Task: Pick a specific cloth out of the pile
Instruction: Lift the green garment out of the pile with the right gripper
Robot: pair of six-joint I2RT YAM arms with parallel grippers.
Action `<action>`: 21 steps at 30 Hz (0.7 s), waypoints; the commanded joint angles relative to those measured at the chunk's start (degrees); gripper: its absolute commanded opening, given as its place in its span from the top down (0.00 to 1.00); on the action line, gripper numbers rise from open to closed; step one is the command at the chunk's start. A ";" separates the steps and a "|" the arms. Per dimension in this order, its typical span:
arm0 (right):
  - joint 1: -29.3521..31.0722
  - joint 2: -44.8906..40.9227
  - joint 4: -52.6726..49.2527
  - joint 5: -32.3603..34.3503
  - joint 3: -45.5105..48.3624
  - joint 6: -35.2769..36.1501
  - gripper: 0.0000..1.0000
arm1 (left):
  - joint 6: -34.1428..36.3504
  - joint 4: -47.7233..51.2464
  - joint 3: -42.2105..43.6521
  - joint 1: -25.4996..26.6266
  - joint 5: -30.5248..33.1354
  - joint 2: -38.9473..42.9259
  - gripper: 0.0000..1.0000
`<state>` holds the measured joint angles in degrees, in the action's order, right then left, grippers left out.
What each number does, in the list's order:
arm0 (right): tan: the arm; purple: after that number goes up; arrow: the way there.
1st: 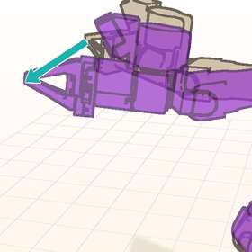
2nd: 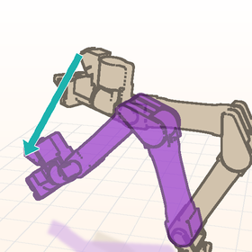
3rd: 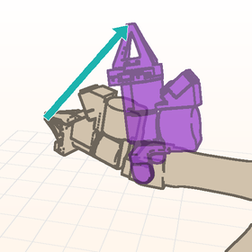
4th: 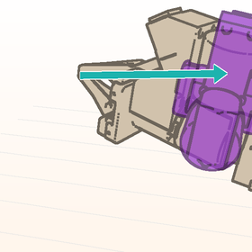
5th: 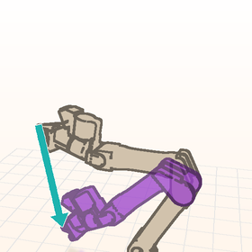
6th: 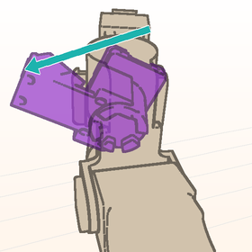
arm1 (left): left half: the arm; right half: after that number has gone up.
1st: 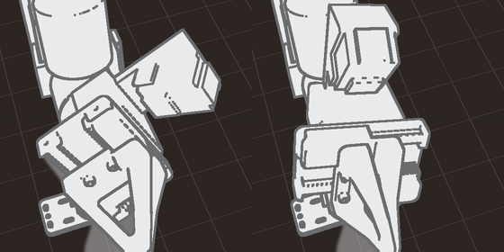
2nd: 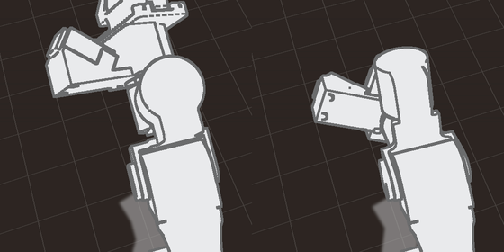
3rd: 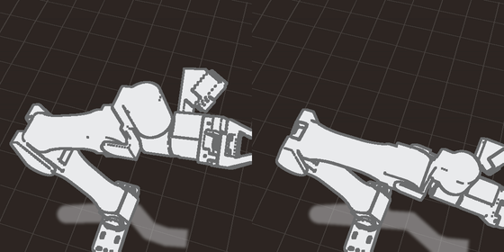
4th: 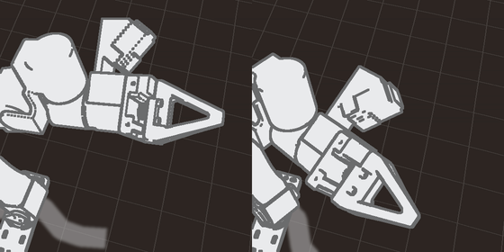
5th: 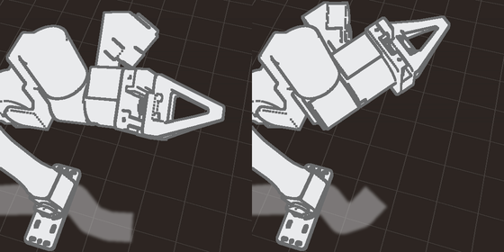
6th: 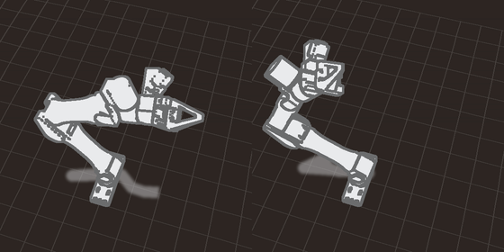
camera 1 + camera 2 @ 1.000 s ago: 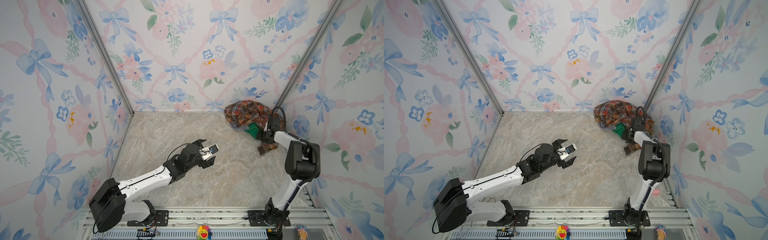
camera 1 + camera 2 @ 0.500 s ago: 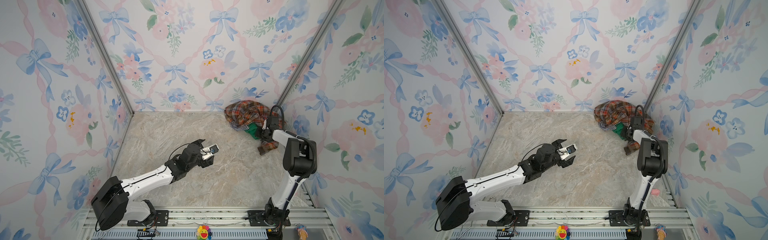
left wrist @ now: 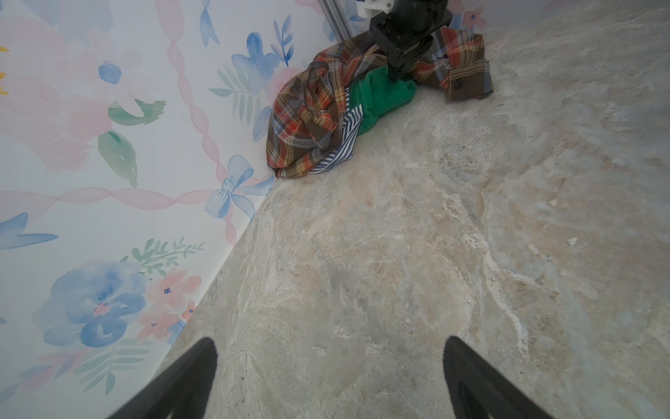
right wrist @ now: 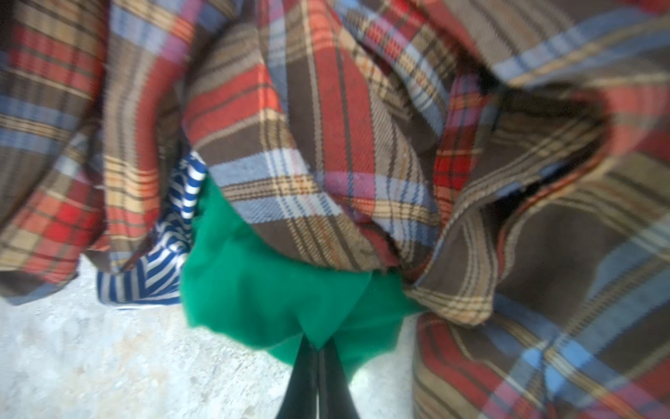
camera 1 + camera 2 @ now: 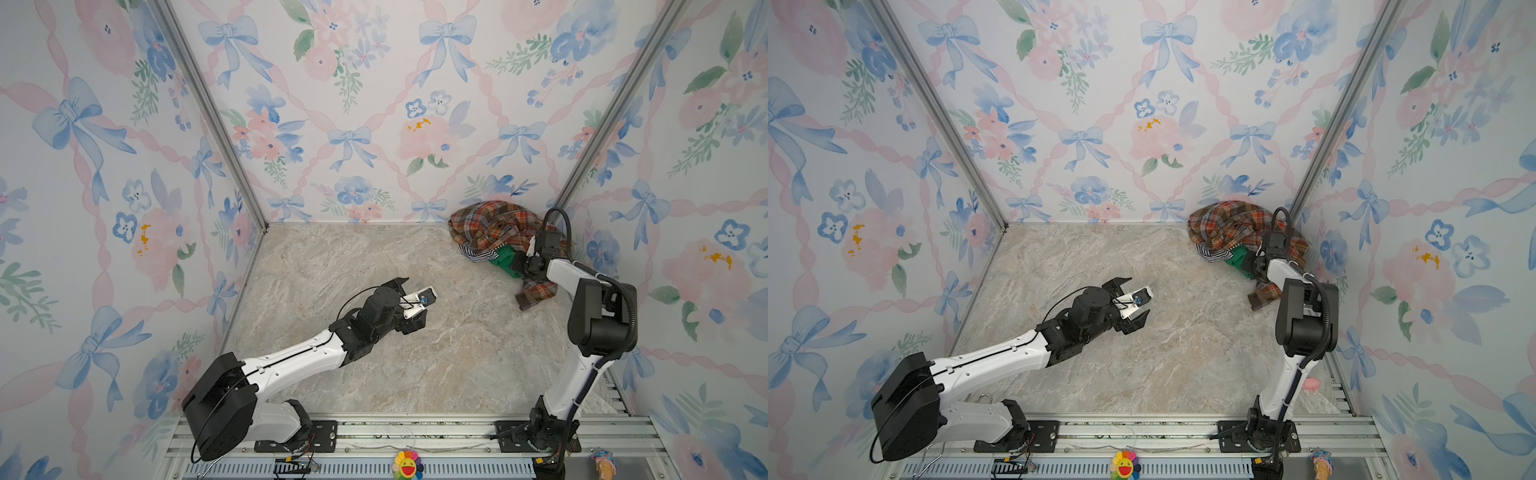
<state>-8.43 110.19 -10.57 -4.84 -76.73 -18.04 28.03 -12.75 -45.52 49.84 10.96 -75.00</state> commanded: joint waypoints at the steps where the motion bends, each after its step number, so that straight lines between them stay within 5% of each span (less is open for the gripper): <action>1: 0.35 -8.29 -0.11 -2.62 -1.29 -0.32 1.00 | -0.74 -0.86 -0.70 -0.32 0.78 0.55 0.02; 8: 1.05 -17.48 -4.65 -6.43 -18.44 -2.98 1.00 | -1.35 -0.87 -0.80 -0.28 1.10 2.06 0.02; 17: 14.26 -1.60 -19.49 -5.49 -75.56 -6.24 1.00 | -1.61 -0.95 -1.07 -0.62 2.55 5.18 0.02; 21: 19.97 -1.88 -8.30 -10.22 -71.13 -14.90 1.00 | -3.29 -1.55 -0.98 -4.34 1.50 8.60 0.02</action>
<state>9.76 105.16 -20.82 -11.68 -151.81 -26.22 26.94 -12.75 -45.54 48.18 12.43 -69.49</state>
